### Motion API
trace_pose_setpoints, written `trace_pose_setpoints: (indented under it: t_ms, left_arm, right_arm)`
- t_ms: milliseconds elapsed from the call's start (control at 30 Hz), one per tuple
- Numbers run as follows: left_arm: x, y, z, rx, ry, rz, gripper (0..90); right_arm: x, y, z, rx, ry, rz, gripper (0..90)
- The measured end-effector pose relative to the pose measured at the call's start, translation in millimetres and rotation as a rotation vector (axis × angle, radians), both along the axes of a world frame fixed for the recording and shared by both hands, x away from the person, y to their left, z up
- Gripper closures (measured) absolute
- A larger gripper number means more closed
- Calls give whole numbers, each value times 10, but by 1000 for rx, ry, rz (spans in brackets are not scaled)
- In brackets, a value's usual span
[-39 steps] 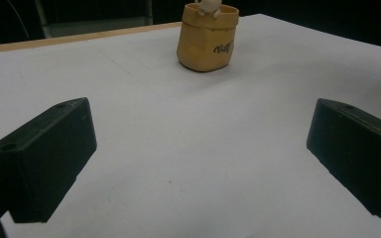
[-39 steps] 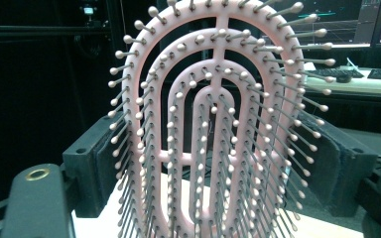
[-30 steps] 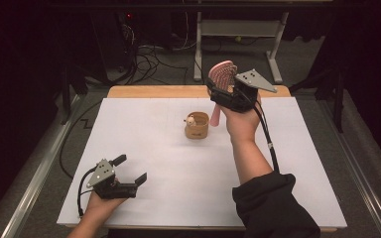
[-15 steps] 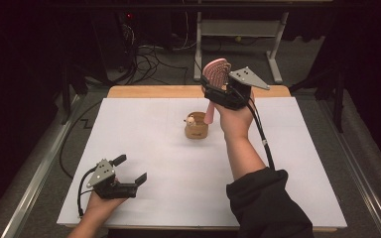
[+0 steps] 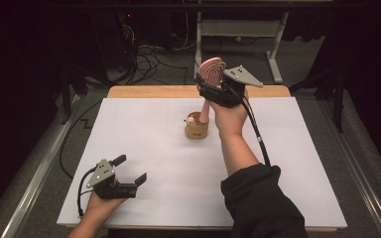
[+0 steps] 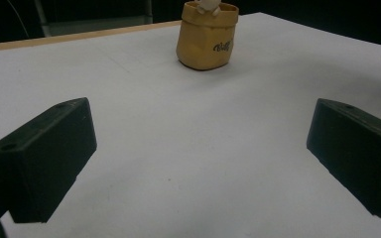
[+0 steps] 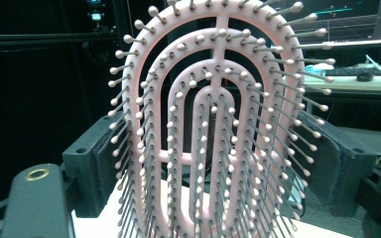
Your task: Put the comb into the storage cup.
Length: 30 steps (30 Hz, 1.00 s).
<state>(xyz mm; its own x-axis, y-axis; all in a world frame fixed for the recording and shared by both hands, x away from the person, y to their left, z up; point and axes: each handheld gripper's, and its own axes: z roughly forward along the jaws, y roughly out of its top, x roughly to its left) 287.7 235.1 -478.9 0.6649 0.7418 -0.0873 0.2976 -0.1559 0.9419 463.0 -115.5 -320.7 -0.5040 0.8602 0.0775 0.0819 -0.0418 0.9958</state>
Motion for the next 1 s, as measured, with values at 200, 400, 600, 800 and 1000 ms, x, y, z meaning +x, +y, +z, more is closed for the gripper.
trace_pose_setpoints:
  t_ms: [200,400,600,800,1000]
  left_arm:
    - [0,6,-9,-2,4,5,0]
    - [0,3,-11,-3,4,3,0]
    - [3,9,-16,-1,4,8,0]
    - [4,7,-19,-4,6,8,0]
    - [4,8,-19,-2,4,8,0]
  right_arm:
    - [43,50,-54,-4,7,-1,202]
    - [75,78,-103,-3,16,1,202]
    - [108,91,-147,-6,24,-6,201]
    - [122,112,-207,-11,37,-4,201]
    - [129,122,-295,-9,50,-8,201]
